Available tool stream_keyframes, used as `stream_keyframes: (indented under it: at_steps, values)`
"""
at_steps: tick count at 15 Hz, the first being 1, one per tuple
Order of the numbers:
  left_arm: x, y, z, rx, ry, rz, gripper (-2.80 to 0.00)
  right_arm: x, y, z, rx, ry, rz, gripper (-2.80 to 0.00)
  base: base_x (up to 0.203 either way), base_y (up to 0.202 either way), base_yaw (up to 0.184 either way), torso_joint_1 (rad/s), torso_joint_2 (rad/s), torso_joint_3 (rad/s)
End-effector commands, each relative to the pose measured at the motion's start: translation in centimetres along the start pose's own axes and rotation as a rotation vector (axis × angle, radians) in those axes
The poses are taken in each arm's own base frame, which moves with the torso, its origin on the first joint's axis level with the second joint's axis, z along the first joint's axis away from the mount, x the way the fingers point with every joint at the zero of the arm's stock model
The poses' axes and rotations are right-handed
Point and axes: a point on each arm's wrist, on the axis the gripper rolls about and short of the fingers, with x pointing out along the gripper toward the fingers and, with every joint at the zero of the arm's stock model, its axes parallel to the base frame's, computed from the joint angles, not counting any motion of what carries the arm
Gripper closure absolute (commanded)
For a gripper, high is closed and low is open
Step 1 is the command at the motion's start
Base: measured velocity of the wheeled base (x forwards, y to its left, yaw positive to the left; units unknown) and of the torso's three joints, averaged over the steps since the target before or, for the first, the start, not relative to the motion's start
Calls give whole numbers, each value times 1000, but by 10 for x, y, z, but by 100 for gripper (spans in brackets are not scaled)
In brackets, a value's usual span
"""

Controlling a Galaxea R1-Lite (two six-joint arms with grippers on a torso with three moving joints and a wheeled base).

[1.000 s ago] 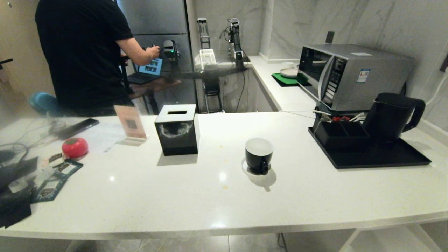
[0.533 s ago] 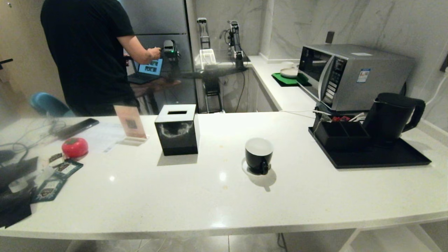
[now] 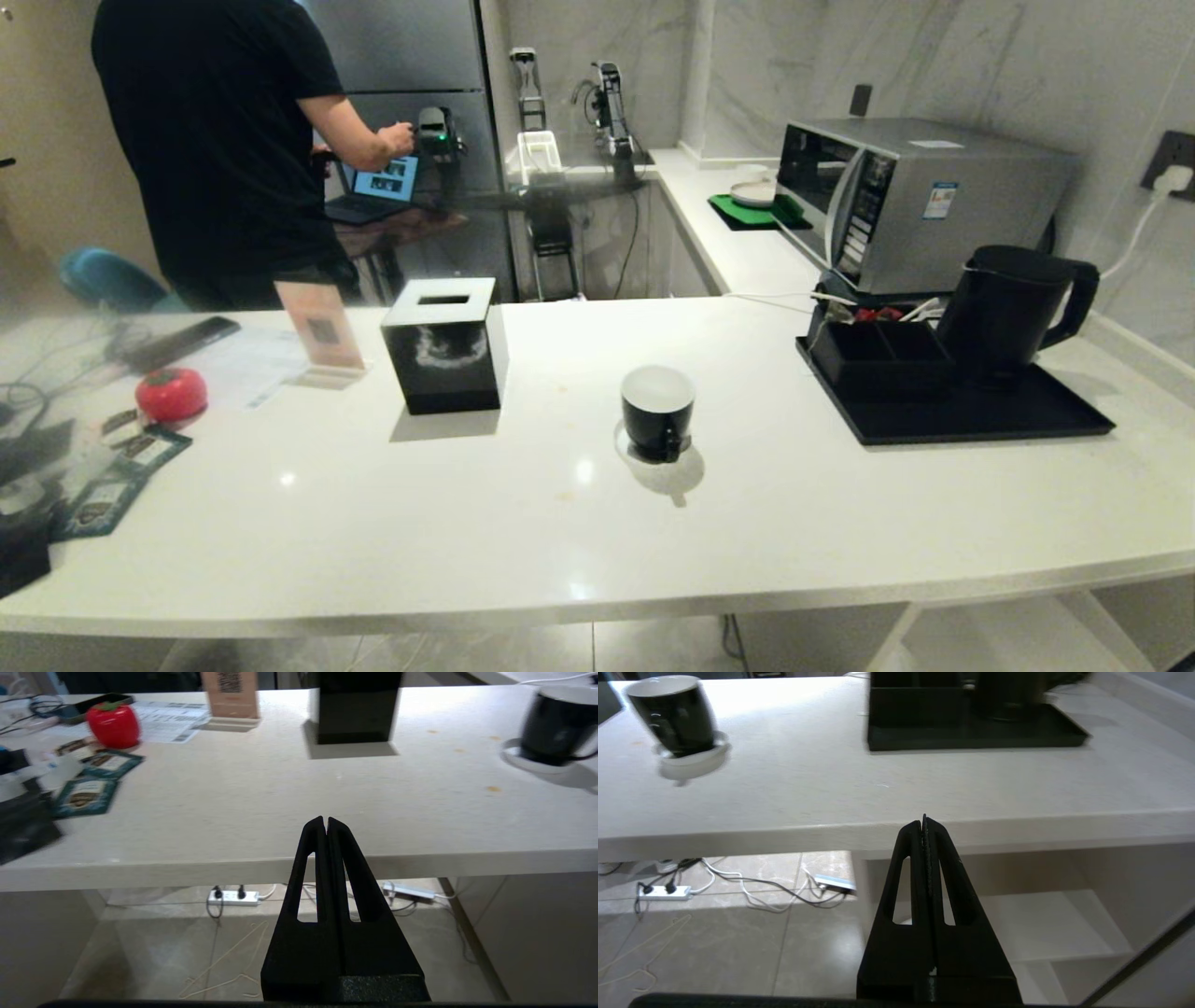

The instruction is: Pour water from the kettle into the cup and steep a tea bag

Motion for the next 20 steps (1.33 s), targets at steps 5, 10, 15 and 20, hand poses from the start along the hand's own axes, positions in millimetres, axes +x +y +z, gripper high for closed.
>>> stream_keyframes:
  at_steps: [5,10,15,20]
  values:
    - [0,0,0,-1,1,1,0,0,0,0,0,0,0,0,0,-196,0,2,0,1]
    - [0,0,0,-1,1,1,0,0,0,0,0,2,0,0,0,-197,0,1,3,3]
    - [0,0,0,-1,1,1,0,0,0,0,0,0,0,0,0,-193,1,3,3,0]
    - [0,0,0,-1,1,1,0,0,0,0,1,1,0,0,0,-88,1,1,1,1]
